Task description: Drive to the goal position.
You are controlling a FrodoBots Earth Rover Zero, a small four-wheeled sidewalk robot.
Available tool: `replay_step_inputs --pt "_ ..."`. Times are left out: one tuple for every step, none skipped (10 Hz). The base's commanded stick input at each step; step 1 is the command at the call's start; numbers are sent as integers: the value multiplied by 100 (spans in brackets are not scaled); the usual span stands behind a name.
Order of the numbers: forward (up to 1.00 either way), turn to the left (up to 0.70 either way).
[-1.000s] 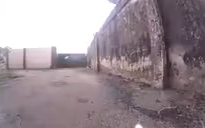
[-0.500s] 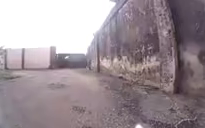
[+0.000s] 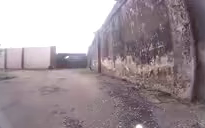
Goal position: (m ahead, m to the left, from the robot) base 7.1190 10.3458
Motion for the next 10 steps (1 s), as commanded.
replay_step_inputs --pt "70 0" --pt "70 0" --pt "70 0" --pt "70 22" --pt "70 22" --pt "70 23" --pt "70 29" --pt "70 35" --pt "70 35" --pt "70 35"
